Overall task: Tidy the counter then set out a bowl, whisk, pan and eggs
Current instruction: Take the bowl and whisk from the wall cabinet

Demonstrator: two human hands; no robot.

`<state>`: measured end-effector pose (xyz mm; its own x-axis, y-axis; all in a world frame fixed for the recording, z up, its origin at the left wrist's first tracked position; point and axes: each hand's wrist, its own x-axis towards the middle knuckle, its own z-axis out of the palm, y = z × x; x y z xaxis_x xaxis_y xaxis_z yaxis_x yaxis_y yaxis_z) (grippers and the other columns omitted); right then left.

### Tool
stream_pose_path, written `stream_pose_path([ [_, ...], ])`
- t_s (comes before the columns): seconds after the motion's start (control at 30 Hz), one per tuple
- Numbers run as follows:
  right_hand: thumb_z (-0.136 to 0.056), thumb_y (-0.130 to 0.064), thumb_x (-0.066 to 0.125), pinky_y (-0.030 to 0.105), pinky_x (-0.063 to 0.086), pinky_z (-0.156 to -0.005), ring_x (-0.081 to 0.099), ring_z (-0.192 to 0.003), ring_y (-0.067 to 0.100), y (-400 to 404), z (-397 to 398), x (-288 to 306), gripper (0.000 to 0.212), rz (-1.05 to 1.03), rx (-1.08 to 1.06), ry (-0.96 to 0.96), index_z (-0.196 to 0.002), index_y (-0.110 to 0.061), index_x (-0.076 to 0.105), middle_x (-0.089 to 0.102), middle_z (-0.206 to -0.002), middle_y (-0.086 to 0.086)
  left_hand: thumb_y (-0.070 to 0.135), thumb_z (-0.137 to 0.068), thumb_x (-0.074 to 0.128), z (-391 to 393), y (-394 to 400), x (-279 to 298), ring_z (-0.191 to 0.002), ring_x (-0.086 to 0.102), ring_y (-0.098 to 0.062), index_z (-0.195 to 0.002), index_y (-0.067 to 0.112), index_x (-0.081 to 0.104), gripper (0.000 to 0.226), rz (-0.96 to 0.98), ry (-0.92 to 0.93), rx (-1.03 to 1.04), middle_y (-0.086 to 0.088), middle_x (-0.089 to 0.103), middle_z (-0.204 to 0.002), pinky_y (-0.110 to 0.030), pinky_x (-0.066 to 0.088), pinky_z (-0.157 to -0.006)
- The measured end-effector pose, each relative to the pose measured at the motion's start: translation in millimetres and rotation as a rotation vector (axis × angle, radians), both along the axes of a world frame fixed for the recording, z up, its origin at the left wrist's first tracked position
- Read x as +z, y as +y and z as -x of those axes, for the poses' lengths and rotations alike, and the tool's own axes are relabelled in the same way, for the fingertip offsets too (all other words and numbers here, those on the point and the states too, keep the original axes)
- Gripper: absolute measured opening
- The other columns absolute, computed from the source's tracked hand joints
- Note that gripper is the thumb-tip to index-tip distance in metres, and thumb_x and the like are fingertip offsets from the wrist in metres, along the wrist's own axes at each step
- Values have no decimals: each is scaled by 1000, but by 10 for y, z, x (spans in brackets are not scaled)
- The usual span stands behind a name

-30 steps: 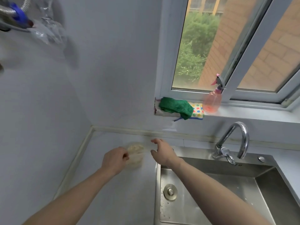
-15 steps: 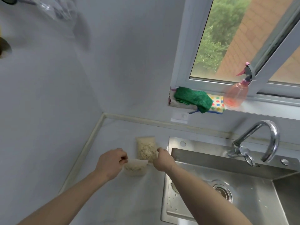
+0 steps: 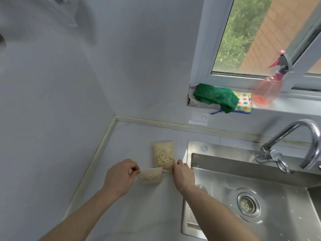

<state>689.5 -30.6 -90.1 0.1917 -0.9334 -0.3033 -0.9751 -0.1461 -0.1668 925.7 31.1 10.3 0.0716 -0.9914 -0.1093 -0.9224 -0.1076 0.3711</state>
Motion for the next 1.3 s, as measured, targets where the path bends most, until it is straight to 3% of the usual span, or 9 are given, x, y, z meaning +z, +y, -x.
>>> stream_pose_path([
  [0.13, -87, 4, 48, 38, 39, -66, 62, -97, 33, -41, 6, 37, 25, 17, 1, -56, -101, -11, 62, 58, -106, 8, 40, -93, 66, 14, 42, 23, -70, 54, -1, -82, 37, 67, 11, -21, 14, -1, 22, 59, -83, -12, 31, -59],
  [0.23, -94, -7, 50, 38, 47, -68, 64, -88, 32, -29, 7, 194, 12, 31, -83, -203, -94, -15, 58, 59, -101, 3, 41, -93, 65, 49, 90, 80, -72, 54, -2, -82, 38, 65, 12, -39, 12, -36, 21, 59, -84, -14, 33, -59],
  [0.4, -96, -22, 54, 34, 45, -72, 61, -87, 24, 106, 77, 776, 6, 111, -195, -398, -95, -22, 61, 61, -100, -6, 38, -87, 70, 77, 225, 277, -77, 58, -6, -77, 34, 65, 12, -16, 48, -48, 18, 63, -83, -30, 49, -68],
  [0.53, -90, -23, 57, 30, 49, -69, 64, -78, 15, 506, 381, 1249, 10, 40, -331, -496, -85, -26, 65, 68, -85, -12, 35, -82, 74, 184, 390, 396, -70, 58, -2, -71, 33, 64, 15, -5, 119, -87, 19, 65, -75, -27, 46, -64],
  [0.63, -89, -23, 62, 25, 49, -64, 62, -65, 4, 1044, 784, 1465, 12, 11, -428, -574, -77, -26, 64, 66, -71, -14, 38, -83, 72, 456, 513, 448, -66, 55, 1, -71, 33, 63, 16, -31, 121, -187, 20, 65, -76, -23, 40, -59],
  [0.8, -89, -19, 68, 15, 42, -63, 57, -65, 2, 2119, 1470, 1724, 21, 103, -613, -671, -71, -27, 61, 64, -69, -10, 39, -86, 68, 1192, 667, 614, -71, 55, -2, -72, 35, 62, 16, -72, 118, -390, 18, 65, -81, -25, 43, -63],
  [1.0, -86, -21, 68, 21, 46, -62, 52, -59, 3, 3625, 2194, 1936, 13, 268, -969, -694, -74, -20, 64, 63, -68, -4, 34, -87, 69, 2454, 1256, 928, -69, 59, 0, -70, 34, 61, 19, -62, 184, -724, 20, 65, -78, -25, 47, -64],
  [1.17, -87, -24, 67, 20, 42, -60, 49, -59, 2, 5067, 2589, 2166, 12, 444, -1228, -659, -77, -19, 64, 65, -72, -2, 34, -87, 68, 3466, 2276, 1231, -71, 60, -3, -74, 33, 62, 14, -14, 246, -994, 20, 67, -80, -28, 49, -64],
  [1.3, -90, -22, 66, 20, 41, -59, 49, -61, 6, 6286, 2836, 2300, 9, 544, -1430, -597, -82, -18, 66, 63, -72, 0, 35, -87, 69, 4137, 3244, 1413, -61, 56, 1, -74, 32, 66, 14, -20, 284, -1189, 20, 66, -73, -23, 37, -54],
])
